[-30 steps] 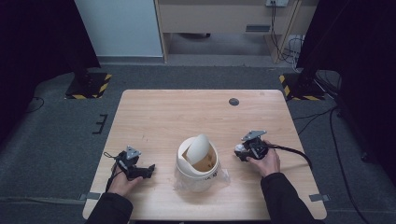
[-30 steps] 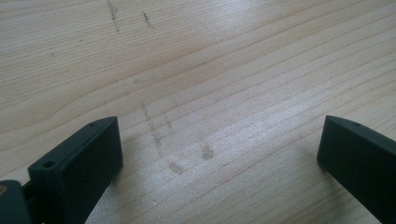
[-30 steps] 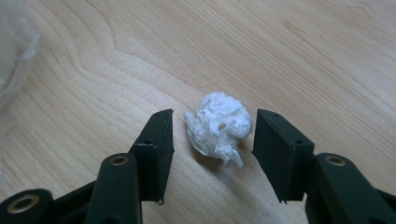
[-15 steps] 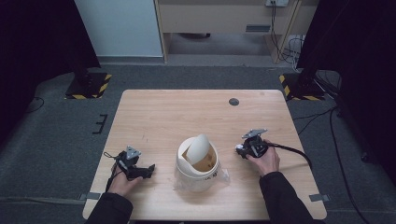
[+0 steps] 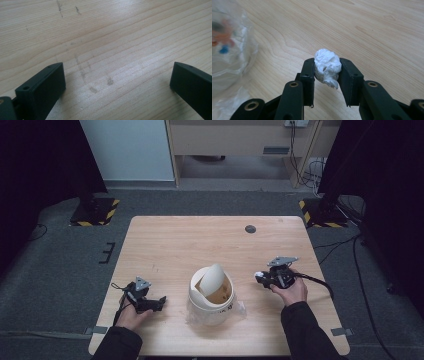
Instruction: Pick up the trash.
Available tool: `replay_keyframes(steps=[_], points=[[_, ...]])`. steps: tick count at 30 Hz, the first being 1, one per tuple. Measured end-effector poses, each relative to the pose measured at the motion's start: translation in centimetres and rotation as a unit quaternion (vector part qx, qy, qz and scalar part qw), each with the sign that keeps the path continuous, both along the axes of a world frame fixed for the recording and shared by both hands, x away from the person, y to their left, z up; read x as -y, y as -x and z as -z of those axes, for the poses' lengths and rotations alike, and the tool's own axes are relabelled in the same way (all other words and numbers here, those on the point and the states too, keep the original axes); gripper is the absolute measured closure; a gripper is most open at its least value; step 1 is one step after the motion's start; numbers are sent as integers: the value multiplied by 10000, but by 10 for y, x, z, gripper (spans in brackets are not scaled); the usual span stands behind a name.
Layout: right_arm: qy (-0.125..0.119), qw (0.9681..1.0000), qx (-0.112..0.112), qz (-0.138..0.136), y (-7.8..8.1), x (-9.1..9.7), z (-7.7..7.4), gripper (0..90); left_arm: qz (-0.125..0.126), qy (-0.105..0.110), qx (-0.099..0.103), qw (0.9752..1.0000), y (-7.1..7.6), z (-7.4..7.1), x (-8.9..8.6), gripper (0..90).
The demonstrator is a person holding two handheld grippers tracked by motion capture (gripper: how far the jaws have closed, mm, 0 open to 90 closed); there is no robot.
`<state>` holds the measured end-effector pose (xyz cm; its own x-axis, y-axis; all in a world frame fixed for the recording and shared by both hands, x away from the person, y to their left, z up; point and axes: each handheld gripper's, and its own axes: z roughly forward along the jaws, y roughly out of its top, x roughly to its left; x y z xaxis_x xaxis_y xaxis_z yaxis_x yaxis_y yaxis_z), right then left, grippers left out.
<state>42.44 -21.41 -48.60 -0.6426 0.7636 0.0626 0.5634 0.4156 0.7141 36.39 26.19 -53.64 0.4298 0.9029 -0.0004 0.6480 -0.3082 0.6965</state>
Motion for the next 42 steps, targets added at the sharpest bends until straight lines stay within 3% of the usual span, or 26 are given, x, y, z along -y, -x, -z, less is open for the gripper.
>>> replay_keyframes(steps=[9,24,37,41,42], points=[[-306,9993,204,-62,17,7,-17,660,19,-7,1,10000,0,0,0,0],[-691,9967,421,-114,29,14,-34,657,32,-7,1,10000,1,0,0,0],[-1128,9904,779,-159,36,20,-62,654,30,-5,2,10000,1,0,0,0],[-1359,9851,1025,-247,42,22,-82,654,30,-8,2,10000,1,0,0,0],[-1359,9851,1025,-247,42,22,-82,654,30,-8,2,10000,1,0,0,0]])
